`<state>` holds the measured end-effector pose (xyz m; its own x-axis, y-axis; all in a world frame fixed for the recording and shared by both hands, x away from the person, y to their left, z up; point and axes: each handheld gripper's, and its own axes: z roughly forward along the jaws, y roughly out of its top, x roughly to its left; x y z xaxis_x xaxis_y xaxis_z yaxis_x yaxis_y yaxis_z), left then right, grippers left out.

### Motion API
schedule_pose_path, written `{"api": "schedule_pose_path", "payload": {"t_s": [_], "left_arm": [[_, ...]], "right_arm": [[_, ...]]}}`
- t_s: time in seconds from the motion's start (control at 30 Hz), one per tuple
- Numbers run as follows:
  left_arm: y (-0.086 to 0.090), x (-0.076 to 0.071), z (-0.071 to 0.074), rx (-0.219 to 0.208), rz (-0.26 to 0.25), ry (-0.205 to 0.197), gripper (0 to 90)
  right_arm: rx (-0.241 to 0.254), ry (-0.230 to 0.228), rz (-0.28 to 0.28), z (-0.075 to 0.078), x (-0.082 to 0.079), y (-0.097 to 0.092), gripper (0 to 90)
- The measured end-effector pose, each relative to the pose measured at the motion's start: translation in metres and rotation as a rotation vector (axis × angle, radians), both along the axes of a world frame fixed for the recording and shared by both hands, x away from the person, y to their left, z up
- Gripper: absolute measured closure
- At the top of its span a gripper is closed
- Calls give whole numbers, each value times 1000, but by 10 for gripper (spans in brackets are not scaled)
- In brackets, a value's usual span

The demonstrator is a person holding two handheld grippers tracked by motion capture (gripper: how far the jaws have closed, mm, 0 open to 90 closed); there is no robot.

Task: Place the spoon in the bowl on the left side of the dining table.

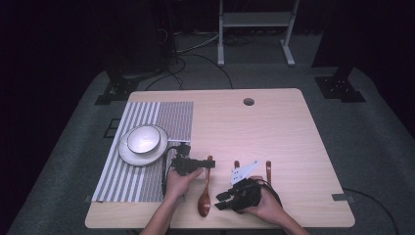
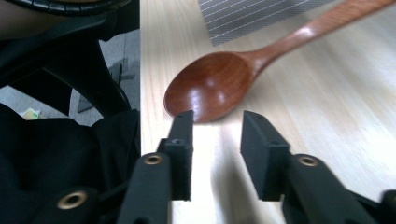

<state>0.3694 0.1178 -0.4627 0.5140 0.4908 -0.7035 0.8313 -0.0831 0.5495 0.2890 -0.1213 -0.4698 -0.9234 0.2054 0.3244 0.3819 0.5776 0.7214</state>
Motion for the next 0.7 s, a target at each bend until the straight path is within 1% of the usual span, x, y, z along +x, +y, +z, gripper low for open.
{"api": "schedule_pose_path", "payload": {"t_s": [0.03, 0.07, 0.13, 0.2, 0.23, 0.43, 0.57, 0.7], "left_arm": [[-1, 0, 4, 4, -7, -6, 833], [-1, 0, 5, 10, -10, -10, 839], [-1, 0, 8, 25, -15, -19, 840], [-1, 1, 11, 29, -22, -21, 840], [-1, 2, 12, 39, -29, -24, 840], [1, 3, 20, 46, -26, -39, 841], [2, 5, 26, 60, -38, -53, 841], [3, 6, 32, 68, -35, -64, 841]], "right_arm": [[1, 4, -5, 0, 0, -2, 613], [7, 9, -16, 1, 1, -6, 599], [10, 8, -25, 1, 1, -10, 588], [16, 13, -35, 2, 1, -14, 576], [18, 15, -40, 2, 1, -15, 575], [29, 24, -69, 6, 1, -27, 563], [38, 25, -88, 9, 0, -34, 556], [40, 24, -104, 12, 0, -41, 547]]}}
